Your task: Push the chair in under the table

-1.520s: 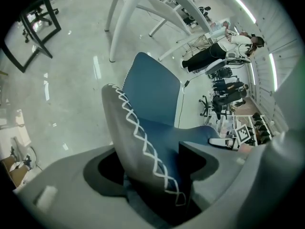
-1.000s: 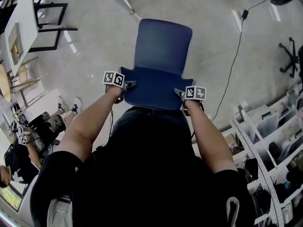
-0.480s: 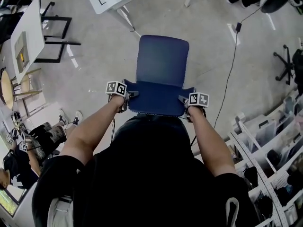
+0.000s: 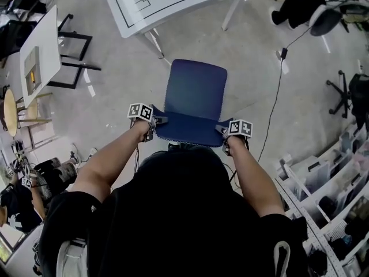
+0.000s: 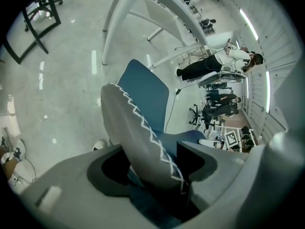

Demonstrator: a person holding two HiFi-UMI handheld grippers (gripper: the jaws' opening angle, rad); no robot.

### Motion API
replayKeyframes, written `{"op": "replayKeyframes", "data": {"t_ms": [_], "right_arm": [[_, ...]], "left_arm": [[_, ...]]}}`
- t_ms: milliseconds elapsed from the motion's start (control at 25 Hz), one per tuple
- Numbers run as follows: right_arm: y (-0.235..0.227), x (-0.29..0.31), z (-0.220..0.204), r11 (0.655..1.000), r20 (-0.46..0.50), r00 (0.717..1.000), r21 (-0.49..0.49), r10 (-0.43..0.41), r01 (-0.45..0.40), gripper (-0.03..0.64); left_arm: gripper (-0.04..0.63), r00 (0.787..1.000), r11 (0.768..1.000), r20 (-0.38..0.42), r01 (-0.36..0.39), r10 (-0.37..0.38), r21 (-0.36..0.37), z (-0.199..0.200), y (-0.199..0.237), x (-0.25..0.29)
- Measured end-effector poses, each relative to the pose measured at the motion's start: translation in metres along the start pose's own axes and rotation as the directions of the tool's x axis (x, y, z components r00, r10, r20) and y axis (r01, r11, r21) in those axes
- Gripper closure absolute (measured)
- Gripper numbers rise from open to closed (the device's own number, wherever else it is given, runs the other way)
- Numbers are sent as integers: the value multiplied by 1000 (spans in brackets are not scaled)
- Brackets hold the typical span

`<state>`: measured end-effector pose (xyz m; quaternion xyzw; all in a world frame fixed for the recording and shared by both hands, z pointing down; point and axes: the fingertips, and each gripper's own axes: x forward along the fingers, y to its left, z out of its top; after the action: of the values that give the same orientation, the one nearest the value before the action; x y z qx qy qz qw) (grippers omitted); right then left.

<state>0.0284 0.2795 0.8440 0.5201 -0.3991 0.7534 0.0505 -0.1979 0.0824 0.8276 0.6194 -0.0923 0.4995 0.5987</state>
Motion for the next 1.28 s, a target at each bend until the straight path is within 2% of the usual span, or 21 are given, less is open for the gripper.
{"op": "replayKeyframes", "data": {"t_ms": [440,800,1040,1280], "right_arm": [[-2,-26,34,1000,-12,1000,18,24,-24,362],[3,-39,56,999,-11,999,35,31,-30,362],[14,-44,94,999,4,1000,32,21,-22,361],[31,-47,145,1000,15,1000,31,1,-2,360]], "left_arm": [[288,999,999,26,26,-25,-42,26,-39,-4],[281,998,998,50,51,-49,-45,55,-61,-11],[281,996,996,49,71,-68,-50,85,-68,-12],[281,995,995,46,91,-89,-45,136,-76,-19]]}}
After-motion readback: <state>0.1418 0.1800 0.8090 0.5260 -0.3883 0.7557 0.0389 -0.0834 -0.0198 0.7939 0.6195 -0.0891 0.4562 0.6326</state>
